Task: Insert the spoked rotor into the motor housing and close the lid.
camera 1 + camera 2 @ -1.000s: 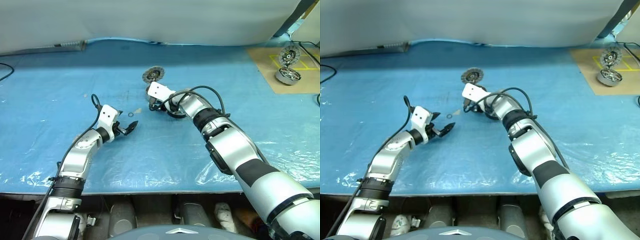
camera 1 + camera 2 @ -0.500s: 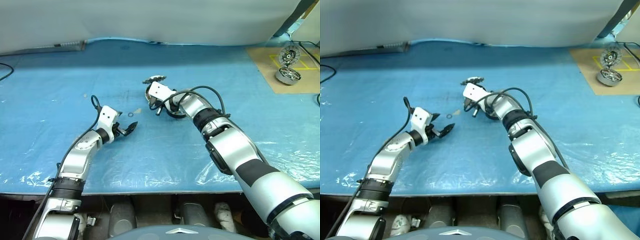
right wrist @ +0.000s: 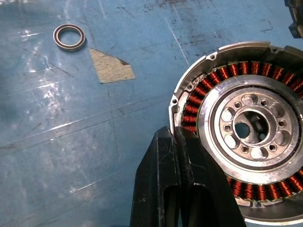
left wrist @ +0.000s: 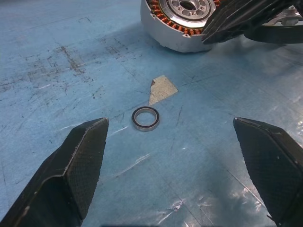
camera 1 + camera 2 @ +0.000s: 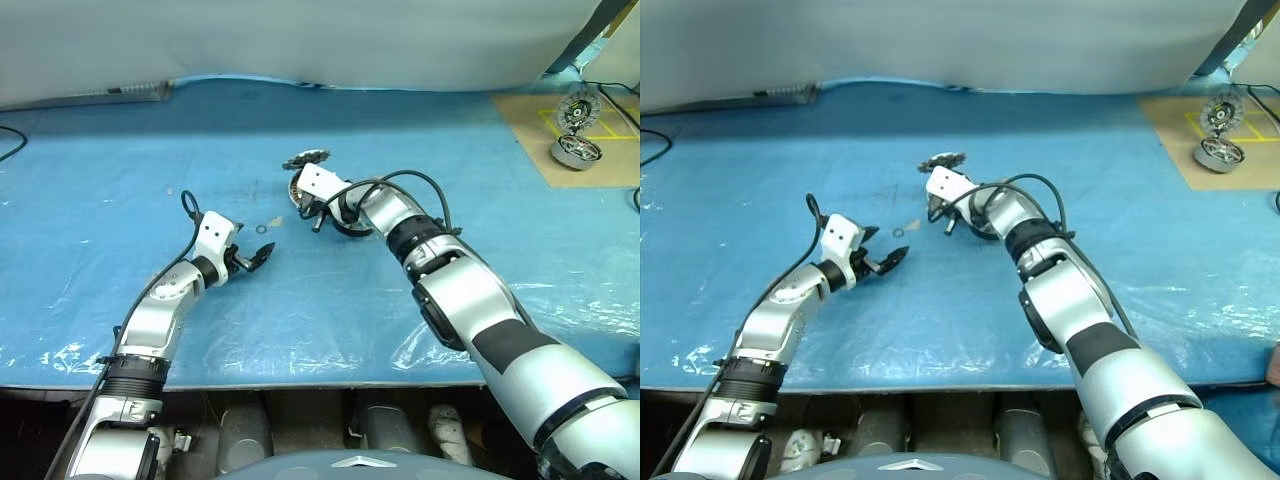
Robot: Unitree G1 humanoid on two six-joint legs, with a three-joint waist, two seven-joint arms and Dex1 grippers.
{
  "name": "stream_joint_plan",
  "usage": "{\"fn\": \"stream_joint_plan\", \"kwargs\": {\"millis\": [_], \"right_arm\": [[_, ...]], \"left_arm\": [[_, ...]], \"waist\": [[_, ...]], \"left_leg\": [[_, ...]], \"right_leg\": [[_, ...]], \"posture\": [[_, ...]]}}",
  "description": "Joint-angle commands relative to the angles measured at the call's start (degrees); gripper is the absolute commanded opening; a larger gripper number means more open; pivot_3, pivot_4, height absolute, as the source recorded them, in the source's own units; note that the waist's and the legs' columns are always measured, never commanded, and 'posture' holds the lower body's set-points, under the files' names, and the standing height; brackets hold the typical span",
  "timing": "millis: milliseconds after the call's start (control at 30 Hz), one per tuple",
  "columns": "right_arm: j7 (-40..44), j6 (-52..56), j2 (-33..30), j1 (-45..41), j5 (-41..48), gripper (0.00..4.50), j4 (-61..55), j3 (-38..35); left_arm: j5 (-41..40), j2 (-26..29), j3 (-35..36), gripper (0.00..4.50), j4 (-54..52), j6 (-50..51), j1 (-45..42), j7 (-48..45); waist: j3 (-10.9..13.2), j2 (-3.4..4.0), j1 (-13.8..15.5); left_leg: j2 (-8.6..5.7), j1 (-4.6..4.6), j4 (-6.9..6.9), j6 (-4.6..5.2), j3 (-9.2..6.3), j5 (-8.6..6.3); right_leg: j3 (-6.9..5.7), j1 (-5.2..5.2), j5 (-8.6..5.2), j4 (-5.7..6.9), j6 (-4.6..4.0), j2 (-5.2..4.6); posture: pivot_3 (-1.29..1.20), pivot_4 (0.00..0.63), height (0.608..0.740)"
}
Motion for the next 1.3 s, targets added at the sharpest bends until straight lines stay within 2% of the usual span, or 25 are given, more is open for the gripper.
{"fn": "stream_joint_plan", "kwargs": {"millis": [33,167,333,533,700,833,1000,1300], "right_arm": [[3.3,4.3,0.5,2.1,1.7,0.03,-5.1,-0.7],[6.3,14.4,1.0,6.8,3.2,0.03,-15.1,-0.6],[7.6,26.4,0.0,15.8,3.0,0.03,-33.1,2.4],[6.1,41.9,-2.1,25.1,3.7,0.03,-53.8,4.0],[4.0,50.9,-3.2,29.6,5.8,0.03,-64.5,4.2],[0.6,58.0,-2.5,32.5,7.9,0.03,-71.4,3.0],[-2.2,61.5,-2.9,33.7,10.6,0.03,-76.0,3.5],[-7.1,65.5,-2.6,30.8,15.5,0.03,-80.5,1.3]], "left_arm": [[-0.5,0.2,0.6,4.5,-2.4,-0.1,0.3,0.2],[-0.5,0.2,0.6,4.5,-2.3,0.0,0.3,0.2],[-0.6,0.1,0.6,4.5,-2.3,0.0,0.3,0.1],[-0.8,0.3,0.7,4.5,-2.5,0.0,0.9,-0.1],[-0.9,0.2,0.4,4.5,-2.5,0.2,1.0,-0.3],[-1.0,0.2,0.2,4.5,-2.6,0.4,1.2,-0.5],[-0.9,0.4,0.1,4.5,-2.4,0.1,1.1,-1.0],[-0.9,0.9,0.5,4.5,-2.8,-0.6,1.5,-2.1]], "waist": [[0.0,0.0,0.0],[0.0,0.0,0.0],[0.0,-0.01,0.1],[0.0,-0.01,0.2],[0.0,-0.01,0.3],[0.0,-0.01,0.3],[0.0,-0.01,0.3],[0.0,0.0,0.3]], "left_leg": [[0.05,0.0,0.0,0.0,0.0,0.0],[0.34,0.04,0.02,-0.01,0.01,0.0],[0.5,0.15,-0.01,-0.18,0.01,-0.09],[0.46,0.28,-0.08,-0.25,0.01,-0.11],[0.44,0.4,-0.12,-0.27,0.01,-0.11],[0.42,0.48,-0.16,-0.28,0.01,-0.11],[0.41,0.52,-0.19,-0.29,0.01,-0.1],[0.4,0.51,-0.22,-0.3,0.01,-0.1]], "right_leg": [[0.0,0.0,0.01,0.0,-0.02,0.04],[0.01,0.01,0.03,-0.03,-0.16,0.38],[0.04,0.05,0.0,-0.04,-0.25,0.59],[0.08,0.15,0.0,-0.09,-0.24,0.59],[0.12,0.25,0.0,-0.11,-0.23,0.59],[0.16,0.32,0.0,-0.12,-0.22,0.59],[0.17,0.32,0.0,-0.13,-0.21,0.59],[0.18,0.32,0.0,-0.16,-0.2,0.59]], "posture": [[0.0,0.15,0.74],[0.0,0.15,0.74],[0.0,0.15,0.74],[0.0,0.15,0.74],[0.0,0.15,0.74],[0.0,0.15,0.74],[0.0,0.15,0.74],[0.0,0.15,0.74]]}}
